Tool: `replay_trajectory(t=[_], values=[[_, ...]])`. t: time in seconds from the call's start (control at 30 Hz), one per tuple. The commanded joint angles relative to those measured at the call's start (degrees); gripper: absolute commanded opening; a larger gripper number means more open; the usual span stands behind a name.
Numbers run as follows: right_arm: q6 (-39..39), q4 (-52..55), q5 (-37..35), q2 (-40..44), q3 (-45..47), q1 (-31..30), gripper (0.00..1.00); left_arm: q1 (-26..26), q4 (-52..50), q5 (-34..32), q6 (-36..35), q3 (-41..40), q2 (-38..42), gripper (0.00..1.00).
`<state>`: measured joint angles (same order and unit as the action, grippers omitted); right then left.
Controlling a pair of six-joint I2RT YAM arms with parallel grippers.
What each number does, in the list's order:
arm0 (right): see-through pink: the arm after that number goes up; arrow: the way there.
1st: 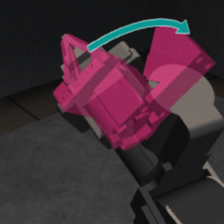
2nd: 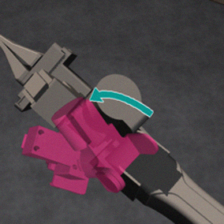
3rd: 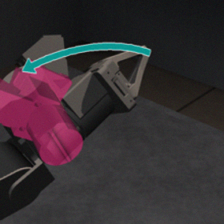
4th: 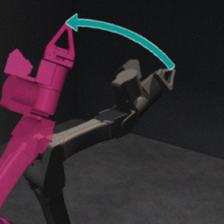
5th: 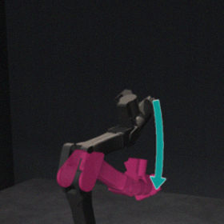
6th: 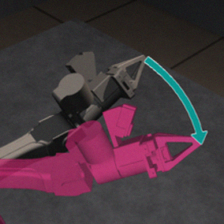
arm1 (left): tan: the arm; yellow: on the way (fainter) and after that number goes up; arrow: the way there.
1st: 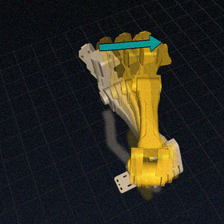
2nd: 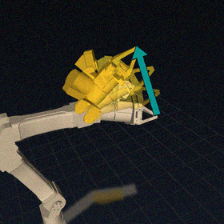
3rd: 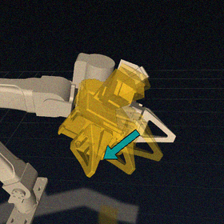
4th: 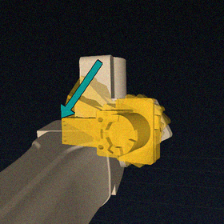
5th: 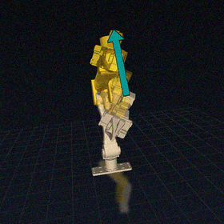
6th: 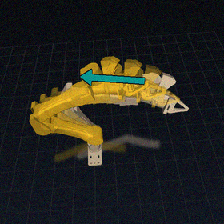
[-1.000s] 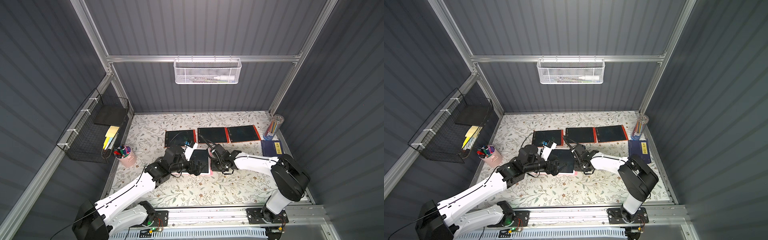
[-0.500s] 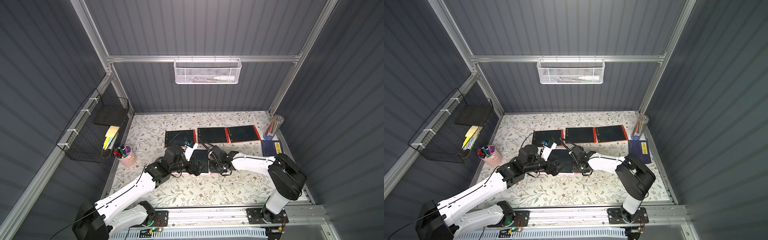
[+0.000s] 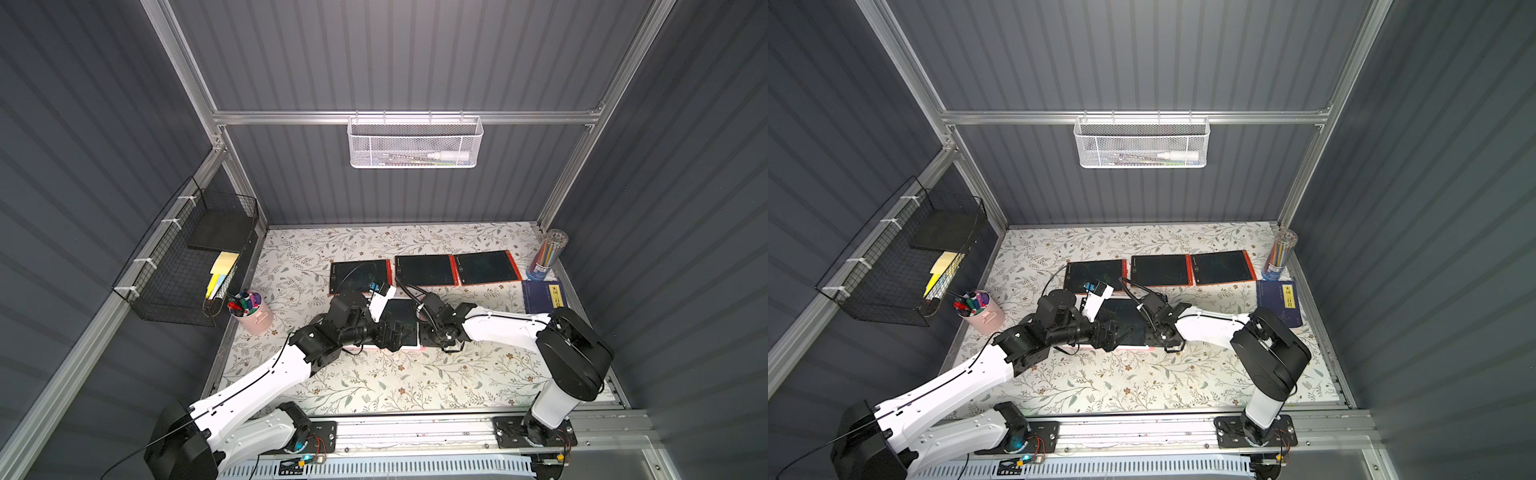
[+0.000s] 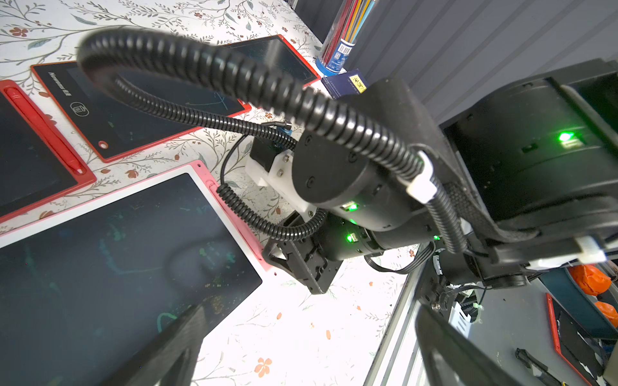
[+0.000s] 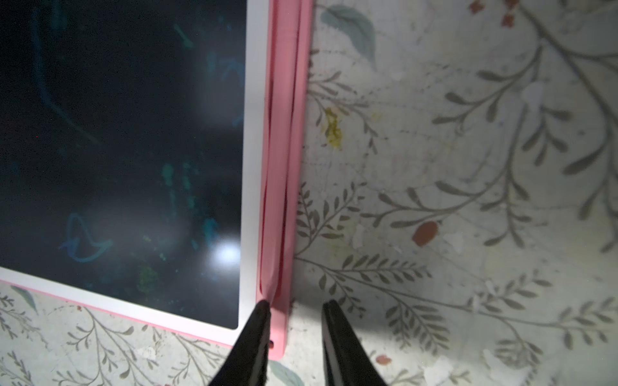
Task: Place the stylus back onto the writing tablet
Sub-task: Adjust the stylus on the writing tablet.
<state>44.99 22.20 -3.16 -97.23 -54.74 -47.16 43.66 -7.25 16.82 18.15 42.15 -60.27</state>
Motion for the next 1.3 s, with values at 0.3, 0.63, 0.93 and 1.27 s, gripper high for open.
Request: replay_trajectory(t=[0.3,0.63,0.93,1.27], values=[[0.41,0.83,0.46,-1.2,-0.81,-0.57,0.3,-0.33,1.19,1.11,-1.35,0.29,-0.19,0.99],[0.19,1.71,0.97,-1.12,-0.63,-0.66,0.3,-0.35,1.22,1.16,-1.54,0.32,-0.51,0.99],[1.3,1.21,-1.4,-2.51,-1.5,-0.61,0.3,-0.33,1.18,1.25,-1.63,0.3,-0.59,0.99],[1.59,1.52,-3.82,-3.74,-2.65,-0.3,0.3,-0.34,1.24,1.28,-1.61,0.21,-0.72,0.99]])
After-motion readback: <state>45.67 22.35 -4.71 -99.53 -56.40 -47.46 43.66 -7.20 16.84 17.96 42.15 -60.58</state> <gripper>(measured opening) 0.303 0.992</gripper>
